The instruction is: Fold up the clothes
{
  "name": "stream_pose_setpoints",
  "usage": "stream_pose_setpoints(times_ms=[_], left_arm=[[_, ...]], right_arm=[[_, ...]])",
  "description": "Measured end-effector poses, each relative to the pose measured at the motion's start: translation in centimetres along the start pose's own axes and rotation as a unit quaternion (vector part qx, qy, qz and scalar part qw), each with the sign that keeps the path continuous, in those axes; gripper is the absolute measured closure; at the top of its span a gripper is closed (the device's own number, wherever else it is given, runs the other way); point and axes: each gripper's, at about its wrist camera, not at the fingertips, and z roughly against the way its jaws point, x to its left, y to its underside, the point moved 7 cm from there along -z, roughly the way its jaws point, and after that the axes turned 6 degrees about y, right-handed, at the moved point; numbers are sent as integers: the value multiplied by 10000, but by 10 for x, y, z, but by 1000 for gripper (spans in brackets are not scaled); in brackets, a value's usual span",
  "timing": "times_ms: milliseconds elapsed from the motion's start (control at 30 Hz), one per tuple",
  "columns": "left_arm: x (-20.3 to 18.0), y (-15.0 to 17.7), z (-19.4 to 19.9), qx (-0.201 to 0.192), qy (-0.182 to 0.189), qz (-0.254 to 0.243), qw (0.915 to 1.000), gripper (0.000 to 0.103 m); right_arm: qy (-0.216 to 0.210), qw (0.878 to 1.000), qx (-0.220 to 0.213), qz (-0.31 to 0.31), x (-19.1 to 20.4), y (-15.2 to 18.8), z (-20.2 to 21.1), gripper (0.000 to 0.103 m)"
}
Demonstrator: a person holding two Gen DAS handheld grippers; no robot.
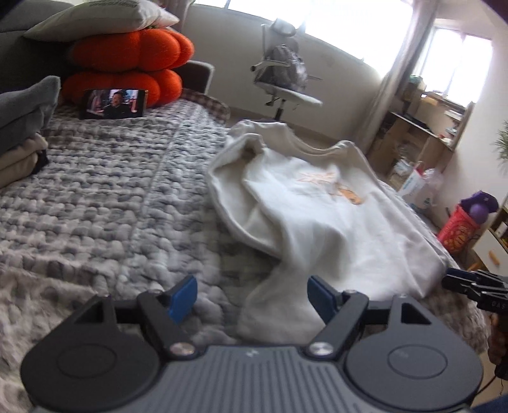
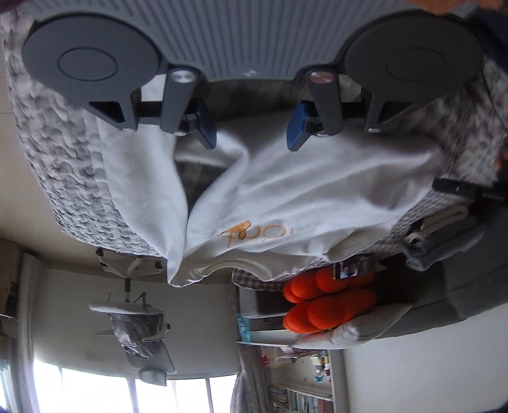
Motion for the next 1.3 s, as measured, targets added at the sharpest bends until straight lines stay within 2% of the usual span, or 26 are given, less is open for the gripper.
stream_pose_setpoints(times_ms=[67, 133, 233, 333, 433, 533, 667, 767, 833, 867, 933, 1000, 1100, 1200, 1300], left_arm=[[-1, 6, 1, 16, -3, 22, 10000, 25], [-1, 8, 3, -3, 58, 30, 10000, 25], [-5, 10, 5, -10, 199, -5, 9998, 25], [-15, 15, 1, 111, 395, -273, 9988, 25], [-25, 20, -5, 241, 514, -562, 9968, 25], [-30, 22, -7, 230, 509, -772, 9954, 25], [-32, 22, -9, 224, 500, -829, 9951, 26], [-32, 22, -11, 213, 378, -904, 9950, 31], [-31, 21, -11, 155, 217, -932, 9953, 44], [-31, 20, -12, 123, 162, -945, 9953, 48], [-31, 19, -13, 68, 53, -969, 9953, 65], [-31, 18, -14, 60, -46, -988, 9951, 77], [-33, 16, -14, 68, 0, -888, 9960, 92], [-35, 12, -11, 93, -45, -835, 9965, 93], [-36, 6, -4, 78, -27, -743, 9972, 93]], right_arm=[[-157, 9999, 41, 2, 2, 4, 4, 50], [-95, 9999, 94, 74, 2, 7, 4, 50], [254, 9992, 41, 304, -6, 7, 1, 50], [575, 9958, -131, 701, -17, 2, 1, 50], [471, 9890, -177, 1394, -14, -3, -4, 50], [336, 9716, -115, 2338, -1, -1, -13, 50], [-45, 9666, 116, 2561, 5, 6, -25, 50], [-190, 9632, 287, 2667, 12, 14, -33, 52], [-241, 9618, 395, 2698, 16, 18, -37, 61], [-286, 9620, 435, 2679, 18, 18, -36, 63], [-298, 9646, 467, 2578, 17, 17, -35, 70], [-298, 9673, 493, 2469, 16, 15, -34, 74], [-298, 9712, 532, 2304, 14, 13, -32, 81], [-536, 9779, 440, 1971, 15, 5, -20, 93], [-796, 9830, 334, 1618, 16, -5, -6, 95]])
